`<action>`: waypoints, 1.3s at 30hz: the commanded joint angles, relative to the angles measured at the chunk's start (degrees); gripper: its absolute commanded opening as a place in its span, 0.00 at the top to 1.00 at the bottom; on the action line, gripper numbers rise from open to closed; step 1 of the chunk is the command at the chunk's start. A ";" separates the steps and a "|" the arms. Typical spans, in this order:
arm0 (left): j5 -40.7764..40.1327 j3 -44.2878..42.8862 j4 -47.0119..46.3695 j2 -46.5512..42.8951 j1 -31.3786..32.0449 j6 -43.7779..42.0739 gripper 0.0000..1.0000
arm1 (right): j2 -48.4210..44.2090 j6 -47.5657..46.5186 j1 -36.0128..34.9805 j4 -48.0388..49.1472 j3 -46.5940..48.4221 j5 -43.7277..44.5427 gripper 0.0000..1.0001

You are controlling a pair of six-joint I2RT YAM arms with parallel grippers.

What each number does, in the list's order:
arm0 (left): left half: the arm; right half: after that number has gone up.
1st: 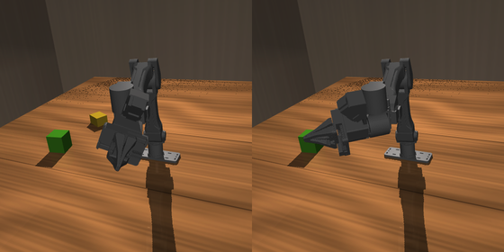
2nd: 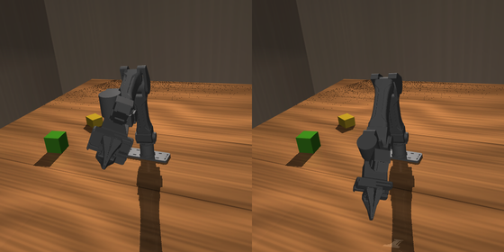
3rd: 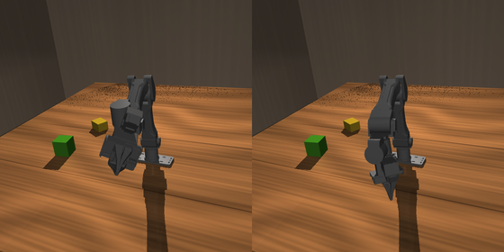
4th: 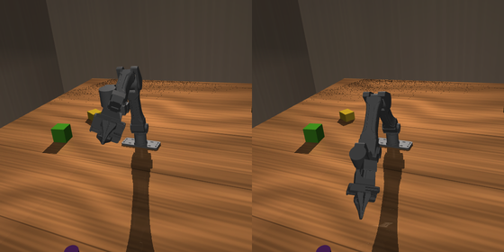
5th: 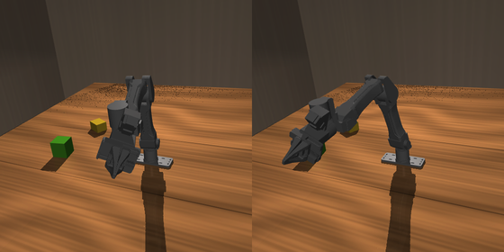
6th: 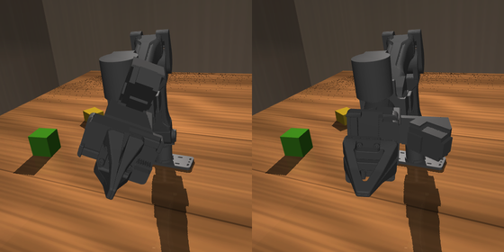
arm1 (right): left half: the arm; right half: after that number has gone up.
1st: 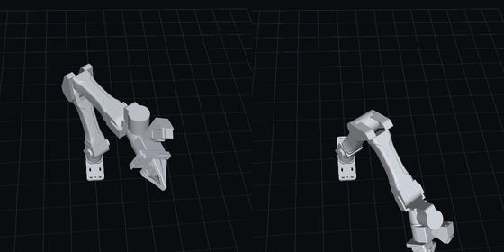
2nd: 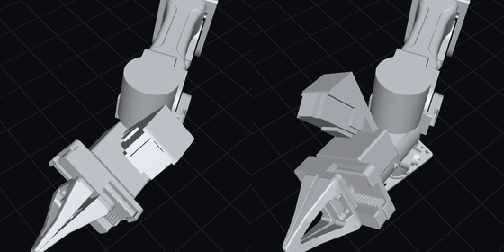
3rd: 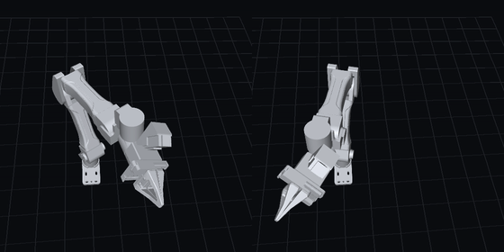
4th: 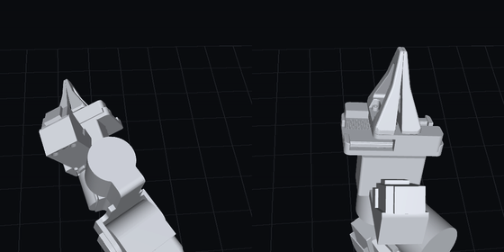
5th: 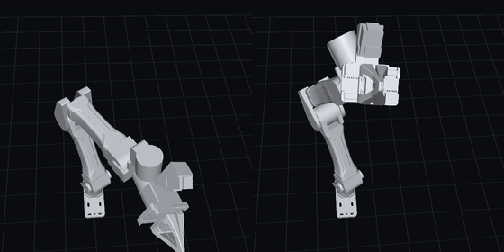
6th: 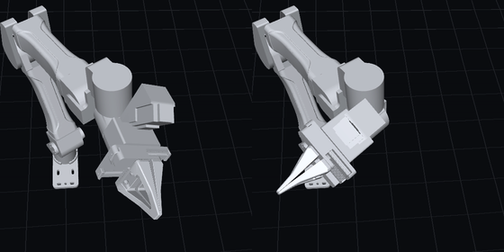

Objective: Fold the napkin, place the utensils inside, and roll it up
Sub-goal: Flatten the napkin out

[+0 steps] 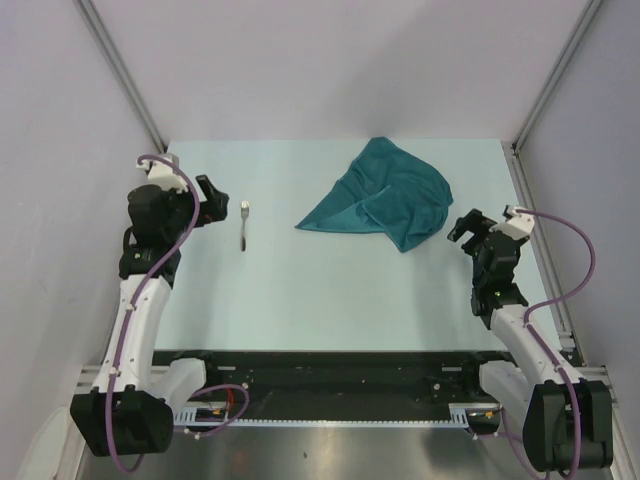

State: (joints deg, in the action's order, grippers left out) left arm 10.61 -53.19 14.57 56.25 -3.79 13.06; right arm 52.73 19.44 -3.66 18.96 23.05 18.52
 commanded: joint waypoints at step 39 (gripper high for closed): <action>-0.15 17.33 -21.86 13.18 17.85 14.10 0.01 | 74.62 -4.59 -24.38 -39.44 76.36 -5.87 0.39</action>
State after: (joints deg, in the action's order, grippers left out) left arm 8.38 -36.27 -3.40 69.14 14.00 25.93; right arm 126.78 13.30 -28.69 -19.92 96.23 10.02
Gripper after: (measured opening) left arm 0.996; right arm 0.619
